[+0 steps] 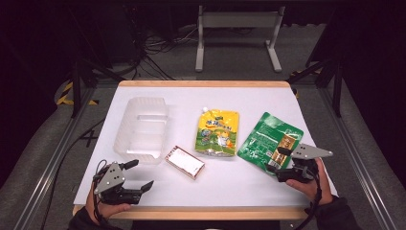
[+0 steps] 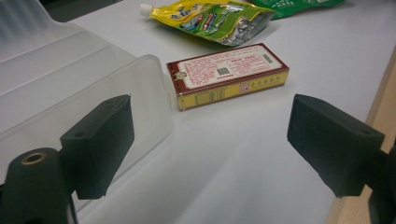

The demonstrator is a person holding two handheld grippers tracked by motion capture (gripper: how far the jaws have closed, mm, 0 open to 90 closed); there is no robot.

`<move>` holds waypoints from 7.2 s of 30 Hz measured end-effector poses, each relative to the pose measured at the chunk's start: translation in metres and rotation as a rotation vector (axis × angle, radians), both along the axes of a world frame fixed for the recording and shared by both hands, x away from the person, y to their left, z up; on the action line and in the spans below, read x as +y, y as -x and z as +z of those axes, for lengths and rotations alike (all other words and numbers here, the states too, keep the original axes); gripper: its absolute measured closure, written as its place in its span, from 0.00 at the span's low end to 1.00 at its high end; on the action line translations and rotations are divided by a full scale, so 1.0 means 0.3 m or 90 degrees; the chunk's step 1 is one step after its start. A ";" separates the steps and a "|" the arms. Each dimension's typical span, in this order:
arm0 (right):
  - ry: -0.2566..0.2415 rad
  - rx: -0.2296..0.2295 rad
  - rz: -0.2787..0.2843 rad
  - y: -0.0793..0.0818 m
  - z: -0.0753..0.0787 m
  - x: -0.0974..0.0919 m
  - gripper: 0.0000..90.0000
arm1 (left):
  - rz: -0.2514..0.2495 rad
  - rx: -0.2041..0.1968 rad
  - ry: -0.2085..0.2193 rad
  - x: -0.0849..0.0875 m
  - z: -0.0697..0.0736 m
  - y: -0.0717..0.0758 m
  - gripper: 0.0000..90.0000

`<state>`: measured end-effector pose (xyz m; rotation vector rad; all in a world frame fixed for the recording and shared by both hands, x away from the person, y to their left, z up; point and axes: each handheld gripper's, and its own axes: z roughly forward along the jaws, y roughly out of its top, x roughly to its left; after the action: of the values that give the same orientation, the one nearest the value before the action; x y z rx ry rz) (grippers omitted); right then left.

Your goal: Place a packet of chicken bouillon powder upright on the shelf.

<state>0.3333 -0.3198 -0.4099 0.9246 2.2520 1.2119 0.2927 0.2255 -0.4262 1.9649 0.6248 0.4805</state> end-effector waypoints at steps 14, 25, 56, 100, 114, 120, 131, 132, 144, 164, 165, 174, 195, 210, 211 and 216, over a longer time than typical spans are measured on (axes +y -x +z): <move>0.001 -0.004 0.067 -0.003 0.001 0.107 0.36 | 0.009 0.005 -0.018 0.014 -0.011 0.031 0.24; 0.011 0.010 0.140 -0.002 -0.005 0.258 0.37 | 0.018 0.017 -0.035 0.015 -0.026 0.038 0.25; 0.005 0.043 0.071 -0.228 0.031 0.334 0.40 | -0.034 0.046 -0.084 -0.128 -0.039 -0.007 0.27; -0.116 0.280 0.012 -0.434 -0.091 0.305 0.98 | -0.137 0.080 -0.117 -0.410 -0.032 -0.108 0.39; -0.096 0.240 0.015 -0.340 -0.048 0.269 1.00 | -0.111 0.114 -0.100 -0.427 -0.049 -0.115 0.27; -0.098 0.236 0.029 -0.292 -0.039 0.231 1.00 | -0.100 0.117 -0.105 -0.456 -0.053 -0.130 0.22; -0.100 0.286 0.051 -0.311 -0.038 0.256 0.40 | -0.096 0.110 -0.107 -0.494 -0.050 -0.162 0.21; -0.106 0.297 0.044 -0.322 -0.045 0.256 0.36 | -0.093 0.110 -0.105 -0.495 -0.050 -0.167 0.20; -0.130 0.352 0.031 -0.396 -0.090 0.276 0.19 | -0.072 0.142 -0.075 -0.551 -0.046 -0.244 0.16; -0.167 0.375 0.072 -0.413 -0.118 0.274 0.69 | -0.030 0.286 -0.007 -0.570 -0.071 -0.360 0.12; -0.163 0.373 0.076 -0.411 -0.117 0.277 0.72 | -0.032 0.287 -0.008 -0.571 -0.071 -0.361 0.11; -0.153 0.313 0.092 -0.387 -0.093 0.284 0.87 | -0.052 0.294 0.015 -0.566 -0.056 -0.374 0.16; -0.064 0.041 0.167 -0.263 0.031 0.252 0.81 | -0.078 0.130 0.055 -0.524 0.038 -0.339 0.83; -0.057 -0.005 0.159 -0.244 0.067 0.247 0.75 | -0.080 0.067 0.006 -0.579 0.031 -0.344 0.87; -0.050 -0.005 0.165 -0.242 0.068 0.248 0.73 | -0.078 0.062 0.009 -0.578 0.034 -0.344 0.82; -0.024 -0.019 0.187 -0.222 0.083 0.267 0.62 | -0.088 0.050 0.036 -0.569 0.063 -0.332 0.64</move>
<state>0.4000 -0.2396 -0.3849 0.5965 2.4087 1.3851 0.3922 0.0549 -0.4072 1.9646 0.5412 0.2990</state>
